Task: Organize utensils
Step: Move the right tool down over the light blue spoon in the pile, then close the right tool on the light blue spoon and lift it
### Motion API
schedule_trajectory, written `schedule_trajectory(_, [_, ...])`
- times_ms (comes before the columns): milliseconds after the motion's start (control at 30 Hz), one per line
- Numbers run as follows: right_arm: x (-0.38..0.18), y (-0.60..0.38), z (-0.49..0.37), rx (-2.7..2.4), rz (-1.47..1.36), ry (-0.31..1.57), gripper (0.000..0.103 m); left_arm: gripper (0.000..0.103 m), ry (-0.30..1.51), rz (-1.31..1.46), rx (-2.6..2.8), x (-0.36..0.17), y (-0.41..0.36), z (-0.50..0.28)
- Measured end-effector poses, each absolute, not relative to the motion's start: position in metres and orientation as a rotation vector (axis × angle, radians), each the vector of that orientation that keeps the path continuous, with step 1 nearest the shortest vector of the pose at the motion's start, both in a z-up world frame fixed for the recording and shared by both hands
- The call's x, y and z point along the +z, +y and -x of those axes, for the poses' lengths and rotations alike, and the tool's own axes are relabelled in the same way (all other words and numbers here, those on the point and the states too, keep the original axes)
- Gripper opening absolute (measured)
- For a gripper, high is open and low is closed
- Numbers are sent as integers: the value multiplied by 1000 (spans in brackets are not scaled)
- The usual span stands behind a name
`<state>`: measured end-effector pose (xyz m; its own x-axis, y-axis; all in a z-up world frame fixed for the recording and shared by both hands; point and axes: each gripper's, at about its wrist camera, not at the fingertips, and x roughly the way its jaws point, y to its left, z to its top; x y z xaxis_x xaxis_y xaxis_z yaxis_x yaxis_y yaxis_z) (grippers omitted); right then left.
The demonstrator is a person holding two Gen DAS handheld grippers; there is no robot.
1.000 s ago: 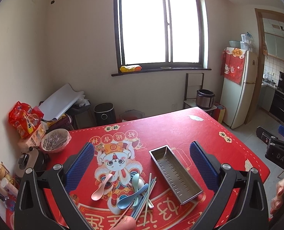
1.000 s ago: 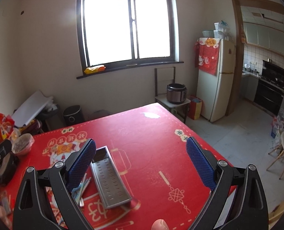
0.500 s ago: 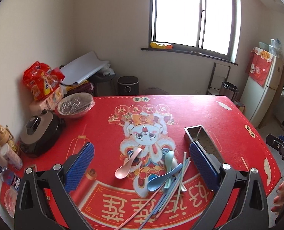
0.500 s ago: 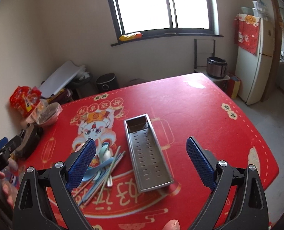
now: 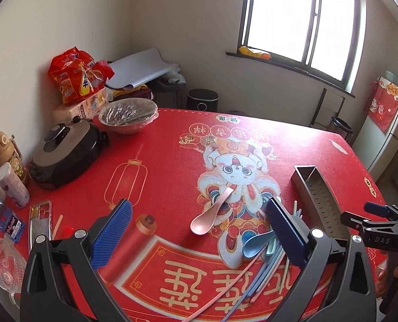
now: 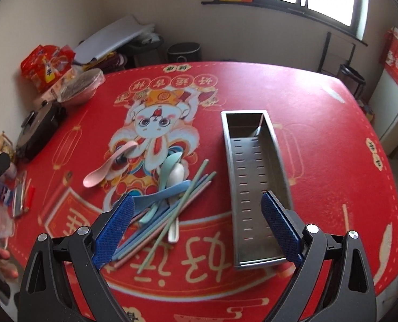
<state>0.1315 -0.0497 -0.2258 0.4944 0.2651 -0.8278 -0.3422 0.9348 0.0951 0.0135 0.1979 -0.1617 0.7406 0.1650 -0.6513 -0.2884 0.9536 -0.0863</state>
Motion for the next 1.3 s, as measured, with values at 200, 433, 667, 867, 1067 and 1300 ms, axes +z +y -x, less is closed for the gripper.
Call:
schedule_trajectory(200, [-257,-35,-146,415,66,1077,66,98,738,212,264,-183,217,-13])
schedule_trajectory(433, [-288,-19,-159,468,-42,1212,44,98,755,224,275,-197,235,-12])
schedule_trajectory(667, [-320,20,-171,522,-110,1309,38,97,758,224,285,-204,246,-13])
schedule_trajectory(867, [-341,22,-185,427,-210,1389,38,97,767,229,306,-208,254,-13])
schedule_trajectory(1067, [-355,14,-194,363,-292,1424,38,97,772,228,301,-209,253,-16])
schedule_trajectory(1300, [-361,9,-201,327,-369,1429,29,97,774,217,283,-208,245,-23])
